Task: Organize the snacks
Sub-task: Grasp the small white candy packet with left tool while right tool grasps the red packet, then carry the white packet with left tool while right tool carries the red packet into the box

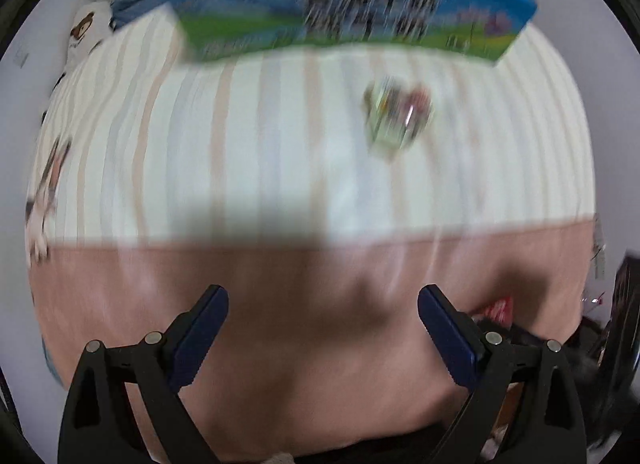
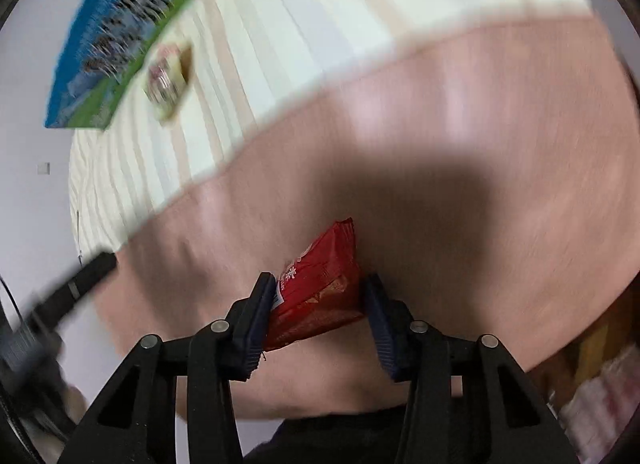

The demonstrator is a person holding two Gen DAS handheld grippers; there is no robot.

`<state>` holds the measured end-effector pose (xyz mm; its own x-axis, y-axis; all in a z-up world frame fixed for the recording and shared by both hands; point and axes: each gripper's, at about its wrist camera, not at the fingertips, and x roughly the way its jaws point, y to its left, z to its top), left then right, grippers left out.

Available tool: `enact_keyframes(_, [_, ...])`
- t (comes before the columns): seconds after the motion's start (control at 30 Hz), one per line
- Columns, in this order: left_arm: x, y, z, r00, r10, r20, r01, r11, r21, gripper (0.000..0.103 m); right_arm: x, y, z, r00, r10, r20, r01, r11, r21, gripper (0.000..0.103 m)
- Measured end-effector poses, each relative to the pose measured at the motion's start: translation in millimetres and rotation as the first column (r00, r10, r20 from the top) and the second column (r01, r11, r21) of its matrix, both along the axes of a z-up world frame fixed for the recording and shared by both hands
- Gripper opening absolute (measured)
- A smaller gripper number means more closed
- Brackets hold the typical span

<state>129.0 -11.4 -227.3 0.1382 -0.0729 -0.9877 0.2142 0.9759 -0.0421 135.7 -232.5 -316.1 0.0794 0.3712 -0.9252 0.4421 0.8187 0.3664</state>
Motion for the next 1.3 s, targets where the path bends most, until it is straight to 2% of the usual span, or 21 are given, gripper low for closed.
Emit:
enact_keyframes(0.17, [71, -47, 8, 0.997, -0.062, 0.048, 0.061, 0.998, 0.018, 0.097, 50, -23, 20, 0.997, 0.039, 0.061, -0.034, 0.996, -0.084, 0.048])
enact_keyframes(0.33, [121, -93, -27, 0.985, -0.168, -0.032, 0.17, 0.983, 0.064, 0.097, 92, -41, 23, 0.996, 0.064, 0.06, -0.056, 0.99, -0.133, 0.047])
enact_keyframes(0.4, [128, -103, -44, 0.98, -0.186, -0.066, 0.19, 0.98, 0.062, 0.079, 100, -45, 18, 0.997, 0.057, 0.05, -0.05, 0.99, -0.129, 0.046])
enact_keyframes(0.43, [131, -104, -51, 0.98, -0.183, -0.082, 0.188, 0.98, 0.056, 0.059, 102, -47, 16, 0.998, 0.053, 0.045, -0.047, 0.991, -0.125, 0.046])
enact_keyframes(0.47, [132, -105, -57, 0.979, -0.178, -0.095, 0.185, 0.981, 0.065, 0.059, 104, -48, 14, 0.998, 0.049, 0.04, -0.044, 0.992, -0.121, 0.046])
enact_keyframes(0.57, [125, -101, -55, 0.983, -0.174, -0.06, 0.178, 0.982, 0.057, 0.059, 104, -49, 11, 0.998, 0.057, 0.038, -0.052, 0.991, -0.12, 0.046])
enact_keyframes(0.67, [104, -80, -48, 0.99, -0.126, -0.059, 0.128, 0.991, 0.034, 0.059, 99, -43, 12, 0.994, 0.103, 0.038, -0.098, 0.988, -0.117, 0.045])
enact_keyframes(0.83, [54, -30, -49, 0.992, -0.032, -0.123, 0.031, 0.999, -0.011, 0.059, 90, -11, 14, 0.964, 0.265, 0.027, -0.26, 0.959, -0.115, 0.045])
enact_keyframes(0.97, [14, 0, -57, 0.982, 0.047, -0.182, -0.053, 0.998, -0.028, 0.059, 67, 12, 8, 0.938, 0.345, 0.015, -0.341, 0.932, -0.122, 0.045])
enact_keyframes(1.13, [-3, 11, -73, 0.978, 0.053, -0.202, -0.058, 0.998, -0.02, 0.06, 51, 20, -3, 0.937, 0.349, 0.012, -0.345, 0.931, -0.122, 0.048])
enact_keyframes(1.2, [-3, 16, -86, 0.978, 0.051, -0.203, -0.054, 0.998, -0.01, 0.06, 51, 17, -5, 0.945, 0.327, 0.011, -0.323, 0.94, -0.11, 0.049])
enact_keyframes(1.3, [0, 10, -88, 0.979, 0.055, -0.195, -0.057, 0.998, -0.003, 0.06, 60, 17, -9, 0.95, 0.312, 0.008, -0.31, 0.946, -0.096, 0.054])
